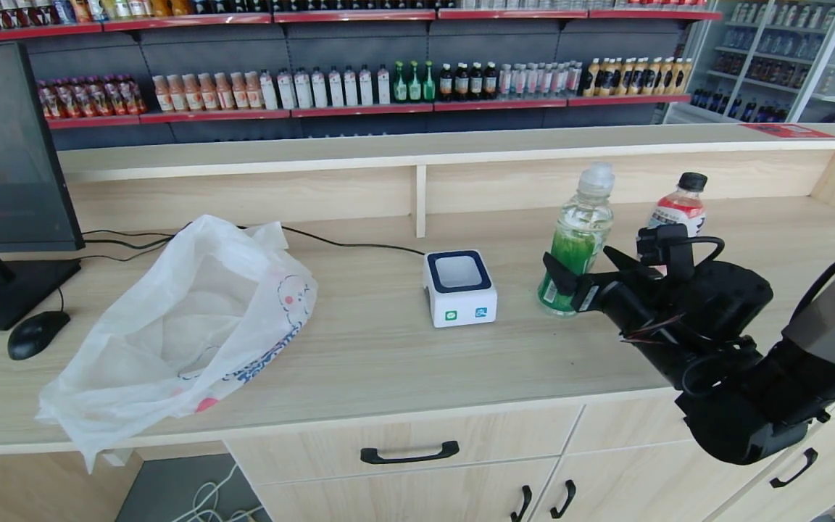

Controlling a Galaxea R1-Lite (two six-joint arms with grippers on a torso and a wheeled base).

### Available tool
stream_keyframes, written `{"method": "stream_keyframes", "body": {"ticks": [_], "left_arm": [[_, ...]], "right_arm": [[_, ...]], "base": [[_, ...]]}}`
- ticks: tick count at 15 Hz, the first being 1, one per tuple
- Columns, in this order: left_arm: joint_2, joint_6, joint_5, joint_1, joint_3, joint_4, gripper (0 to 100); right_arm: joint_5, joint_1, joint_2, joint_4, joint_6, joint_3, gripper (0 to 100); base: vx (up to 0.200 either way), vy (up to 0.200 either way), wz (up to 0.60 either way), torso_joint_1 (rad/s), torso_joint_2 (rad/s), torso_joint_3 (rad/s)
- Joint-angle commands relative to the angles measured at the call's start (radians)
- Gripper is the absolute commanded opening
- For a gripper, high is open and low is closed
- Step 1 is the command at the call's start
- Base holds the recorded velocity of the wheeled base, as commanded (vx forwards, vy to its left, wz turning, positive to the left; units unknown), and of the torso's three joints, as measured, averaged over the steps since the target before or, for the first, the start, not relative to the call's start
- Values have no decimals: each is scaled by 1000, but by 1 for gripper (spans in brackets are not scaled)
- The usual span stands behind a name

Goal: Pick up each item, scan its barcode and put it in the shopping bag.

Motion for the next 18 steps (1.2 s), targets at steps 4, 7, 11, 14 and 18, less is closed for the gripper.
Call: {"method": "stream_keyframes", "body": {"ticks": [4, 7, 11, 14, 18], "left_arm": [[1, 0, 0, 1, 0, 0, 100], [1, 0, 0, 1, 0, 0, 100], [1, 0, 0, 1, 0, 0, 100], [1, 0, 0, 1, 0, 0, 100], [1, 0, 0, 1, 0, 0, 100]], "right_arm": [[2, -11, 63, -1, 1, -49, 100], [4, -17, 95, -1, 0, -97, 100], [6, -20, 121, -1, 0, -154, 100], [6, -38, 137, -1, 0, -178, 100], [6, -38, 141, -1, -3, -192, 100]], "base": [[0, 0, 0, 0, 0, 0], [0, 0, 0, 0, 0, 0], [0, 0, 0, 0, 0, 0], [0, 0, 0, 0, 0, 0], [0, 0, 0, 0, 0, 0]]}}
